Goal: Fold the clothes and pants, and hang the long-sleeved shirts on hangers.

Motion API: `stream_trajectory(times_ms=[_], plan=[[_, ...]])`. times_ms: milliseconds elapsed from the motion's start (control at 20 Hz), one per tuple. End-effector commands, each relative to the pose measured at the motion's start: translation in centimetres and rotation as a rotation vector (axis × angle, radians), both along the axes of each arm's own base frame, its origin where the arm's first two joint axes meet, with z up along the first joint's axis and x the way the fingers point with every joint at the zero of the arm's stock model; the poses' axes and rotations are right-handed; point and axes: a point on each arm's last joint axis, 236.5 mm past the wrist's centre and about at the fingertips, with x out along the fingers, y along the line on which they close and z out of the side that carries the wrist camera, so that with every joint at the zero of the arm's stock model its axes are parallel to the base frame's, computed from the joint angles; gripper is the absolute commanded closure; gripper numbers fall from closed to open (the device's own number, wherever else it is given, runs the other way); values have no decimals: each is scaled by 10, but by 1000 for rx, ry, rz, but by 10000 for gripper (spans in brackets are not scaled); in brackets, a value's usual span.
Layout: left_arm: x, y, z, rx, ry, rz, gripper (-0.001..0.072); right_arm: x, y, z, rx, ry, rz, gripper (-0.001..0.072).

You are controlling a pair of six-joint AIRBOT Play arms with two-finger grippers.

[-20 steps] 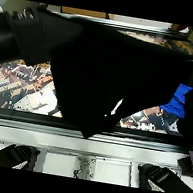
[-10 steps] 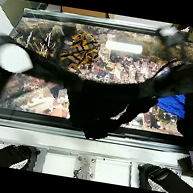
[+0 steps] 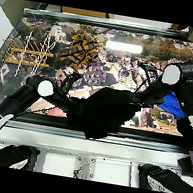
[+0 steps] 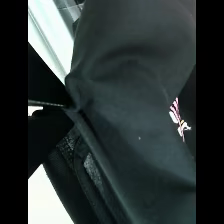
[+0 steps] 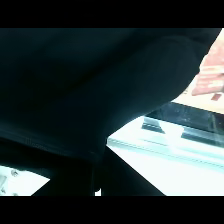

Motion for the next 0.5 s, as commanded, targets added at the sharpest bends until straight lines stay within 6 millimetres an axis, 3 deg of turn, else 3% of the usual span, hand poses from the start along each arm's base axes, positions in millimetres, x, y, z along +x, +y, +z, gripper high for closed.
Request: stream_trajectory(times_ms=[0,150,200,250,300,450], plan=[[11,-11,10,-34,-25,-27,686,-2,14,-4,20,5,-17,690],[16,-14,24,-43,-53,-47,686,-4,24,-4,23,0,0,690],[15,-14,27,-42,-60,-72,619,-5,25,-4,24,1,4,690],[14,-14,31,-44,-58,-87,246,-6,26,-4,24,2,7,690],[12,-15,35,-47,-53,-93,-13,-6,26,-4,24,2,9,690],[11,-16,53,-50,-63,-123,2,-6,26,-4,24,2,9,690]])
